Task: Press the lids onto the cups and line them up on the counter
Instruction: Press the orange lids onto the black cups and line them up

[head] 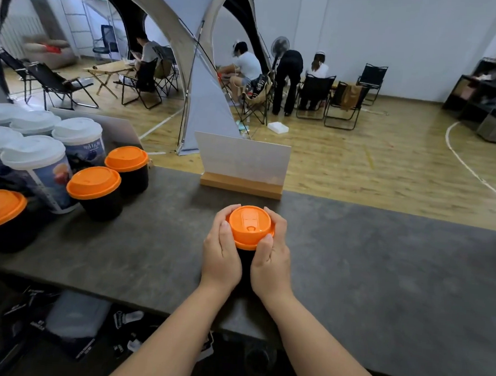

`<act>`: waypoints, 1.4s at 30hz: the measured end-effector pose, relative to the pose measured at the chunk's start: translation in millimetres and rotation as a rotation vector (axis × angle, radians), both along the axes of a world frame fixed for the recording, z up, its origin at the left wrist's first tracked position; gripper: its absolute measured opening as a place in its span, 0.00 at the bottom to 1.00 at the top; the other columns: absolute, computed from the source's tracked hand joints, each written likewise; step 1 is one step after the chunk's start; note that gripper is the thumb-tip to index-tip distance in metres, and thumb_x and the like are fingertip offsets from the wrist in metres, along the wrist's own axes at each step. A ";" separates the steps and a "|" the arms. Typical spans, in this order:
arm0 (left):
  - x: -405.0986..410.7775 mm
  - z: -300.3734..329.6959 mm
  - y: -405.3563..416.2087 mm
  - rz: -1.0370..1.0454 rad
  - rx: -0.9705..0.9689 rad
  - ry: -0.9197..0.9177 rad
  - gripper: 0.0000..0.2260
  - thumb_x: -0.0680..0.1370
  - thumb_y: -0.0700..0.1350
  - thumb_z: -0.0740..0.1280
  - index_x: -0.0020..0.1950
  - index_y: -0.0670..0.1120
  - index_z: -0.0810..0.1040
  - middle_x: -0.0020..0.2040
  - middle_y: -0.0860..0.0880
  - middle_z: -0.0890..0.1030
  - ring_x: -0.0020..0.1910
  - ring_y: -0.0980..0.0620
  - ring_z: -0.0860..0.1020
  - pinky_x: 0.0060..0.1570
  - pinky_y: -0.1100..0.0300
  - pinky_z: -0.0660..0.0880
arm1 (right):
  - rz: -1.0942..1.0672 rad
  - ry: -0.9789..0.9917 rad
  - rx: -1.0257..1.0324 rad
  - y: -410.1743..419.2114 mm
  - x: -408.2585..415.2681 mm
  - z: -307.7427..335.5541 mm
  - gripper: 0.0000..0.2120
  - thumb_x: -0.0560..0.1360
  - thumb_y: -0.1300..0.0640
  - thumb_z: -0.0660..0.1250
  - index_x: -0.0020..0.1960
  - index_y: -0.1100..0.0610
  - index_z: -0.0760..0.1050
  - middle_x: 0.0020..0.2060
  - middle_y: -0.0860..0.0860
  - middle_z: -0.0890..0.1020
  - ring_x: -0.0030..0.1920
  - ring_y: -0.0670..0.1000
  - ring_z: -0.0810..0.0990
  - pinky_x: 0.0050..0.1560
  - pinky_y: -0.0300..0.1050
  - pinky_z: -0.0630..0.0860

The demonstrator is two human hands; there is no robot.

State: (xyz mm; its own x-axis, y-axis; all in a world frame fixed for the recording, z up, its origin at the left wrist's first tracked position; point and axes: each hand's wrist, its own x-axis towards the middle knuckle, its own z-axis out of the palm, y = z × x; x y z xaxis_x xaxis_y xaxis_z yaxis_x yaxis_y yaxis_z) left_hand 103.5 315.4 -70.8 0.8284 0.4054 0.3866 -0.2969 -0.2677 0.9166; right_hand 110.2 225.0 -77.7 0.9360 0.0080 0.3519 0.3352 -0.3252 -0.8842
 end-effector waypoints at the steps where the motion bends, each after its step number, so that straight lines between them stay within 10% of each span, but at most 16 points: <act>1: -0.4 -0.2 0.1 -0.003 0.002 0.007 0.18 0.81 0.52 0.48 0.64 0.52 0.73 0.56 0.57 0.77 0.56 0.65 0.76 0.51 0.77 0.69 | 0.000 0.002 0.006 0.0 0.0 -0.2 0.20 0.77 0.36 0.43 0.67 0.36 0.57 0.58 0.42 0.73 0.54 0.41 0.76 0.51 0.34 0.73; 6: -6.4 3.6 2.0 0.000 0.016 0.037 0.17 0.82 0.55 0.48 0.64 0.58 0.72 0.57 0.62 0.76 0.57 0.68 0.74 0.53 0.75 0.70 | -0.112 -0.017 0.182 -4.6 -5.3 6.2 0.14 0.80 0.47 0.49 0.60 0.43 0.69 0.57 0.46 0.76 0.57 0.40 0.74 0.55 0.34 0.71; 22: -15.7 12.0 -4.6 -0.127 0.108 0.074 0.24 0.72 0.68 0.52 0.64 0.60 0.67 0.53 0.64 0.74 0.51 0.64 0.76 0.44 0.74 0.71 | 0.046 0.065 0.231 -6.3 -13.8 15.9 0.27 0.69 0.32 0.54 0.65 0.40 0.62 0.56 0.34 0.71 0.56 0.41 0.74 0.46 0.31 0.73; 30: -7.6 4.9 -0.1 -0.136 0.030 0.046 0.19 0.81 0.53 0.48 0.67 0.53 0.71 0.58 0.61 0.76 0.56 0.69 0.74 0.53 0.75 0.69 | -0.016 0.026 0.423 -12.5 -7.8 14.1 0.14 0.78 0.51 0.50 0.56 0.49 0.73 0.51 0.45 0.79 0.50 0.38 0.78 0.49 0.31 0.73; 35: -11.7 4.6 2.4 -0.018 -0.024 0.013 0.14 0.82 0.56 0.52 0.52 0.59 0.77 0.48 0.58 0.82 0.49 0.61 0.80 0.48 0.67 0.75 | -0.026 0.036 0.331 -9.2 -5.6 5.9 0.12 0.78 0.48 0.52 0.57 0.43 0.71 0.54 0.48 0.77 0.55 0.43 0.76 0.56 0.43 0.75; 42: -11.2 1.5 -0.1 -0.147 0.037 0.002 0.17 0.82 0.50 0.49 0.64 0.54 0.73 0.57 0.61 0.78 0.56 0.65 0.76 0.53 0.73 0.71 | -0.009 0.011 0.254 -5.5 -9.1 4.4 0.17 0.77 0.41 0.47 0.63 0.39 0.66 0.55 0.39 0.76 0.55 0.39 0.76 0.55 0.39 0.76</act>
